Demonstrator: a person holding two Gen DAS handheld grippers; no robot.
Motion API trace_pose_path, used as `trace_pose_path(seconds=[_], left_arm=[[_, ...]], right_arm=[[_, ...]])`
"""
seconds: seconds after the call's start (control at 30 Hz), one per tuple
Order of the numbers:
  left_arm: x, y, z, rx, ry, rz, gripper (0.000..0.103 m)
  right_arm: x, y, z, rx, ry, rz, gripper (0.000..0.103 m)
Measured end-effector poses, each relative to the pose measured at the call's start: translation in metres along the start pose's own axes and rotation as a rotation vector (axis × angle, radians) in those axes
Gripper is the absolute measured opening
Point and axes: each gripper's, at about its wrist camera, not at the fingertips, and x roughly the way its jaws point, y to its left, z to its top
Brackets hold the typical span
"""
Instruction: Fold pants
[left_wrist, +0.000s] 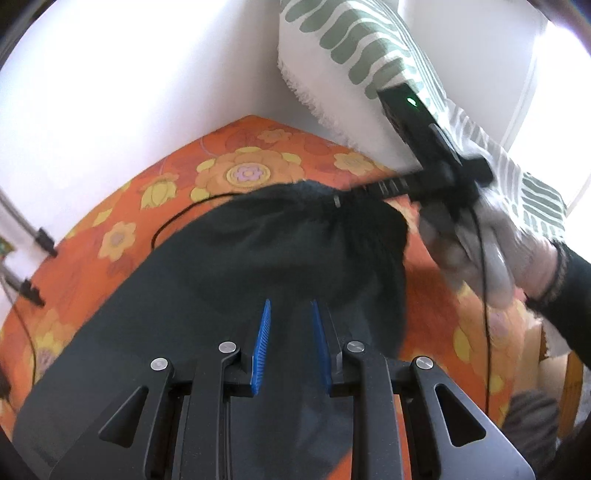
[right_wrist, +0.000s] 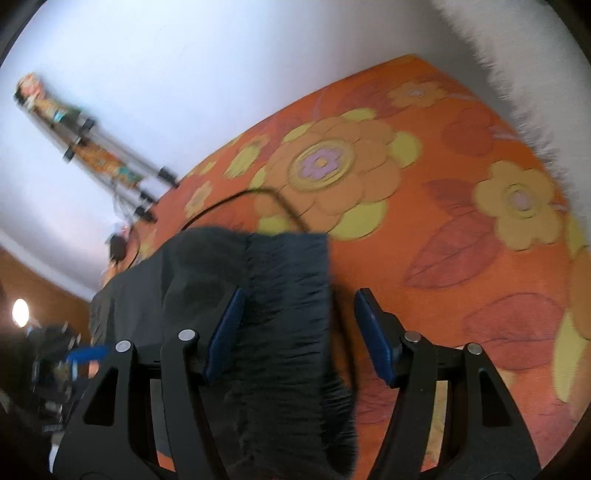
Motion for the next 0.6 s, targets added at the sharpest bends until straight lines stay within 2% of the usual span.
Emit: trace_pose_path(seconds=[0.03, 0.07, 0.13, 0.17, 0.33, 0.43, 0.6], left_arm=[[0.004, 0.002, 0.004, -0.009, 0.001, -0.010, 0.021], [0.008, 0.005, 0.008, -0.026, 0.001, -0.019, 0.021], [0.011, 0.014, 0.013, -0.066, -0.005, -0.038, 0.021], [0.011, 0.016, 0.016, -0.079, -0.008, -0.035, 0.021], [0.009, 0.031, 0.028, -0.142, -0.048, -0.040, 0.021], [0.014, 0.032, 0.032, -0.138, -0.053, -0.025, 0.021], [0.041, 0.030, 0.026, -0.125, 0.005, 0.001, 0.021]], right_arm=[[0.000, 0.006, -0.003, -0.041, -0.010, -0.020, 0.049], [0.001, 0.014, -0.006, -0.082, -0.002, -0.021, 0.040], [-0.004, 0.028, -0.014, -0.160, -0.041, -0.061, 0.036], [-0.007, 0.038, -0.020, -0.218, -0.060, -0.097, 0.029], [-0.024, 0.079, -0.051, -0.471, -0.149, -0.215, 0.018], [-0.033, 0.102, -0.075, -0.654, -0.191, -0.292, 0.017], [-0.036, 0.126, -0.105, -0.828, -0.186, -0.324, 0.018]])
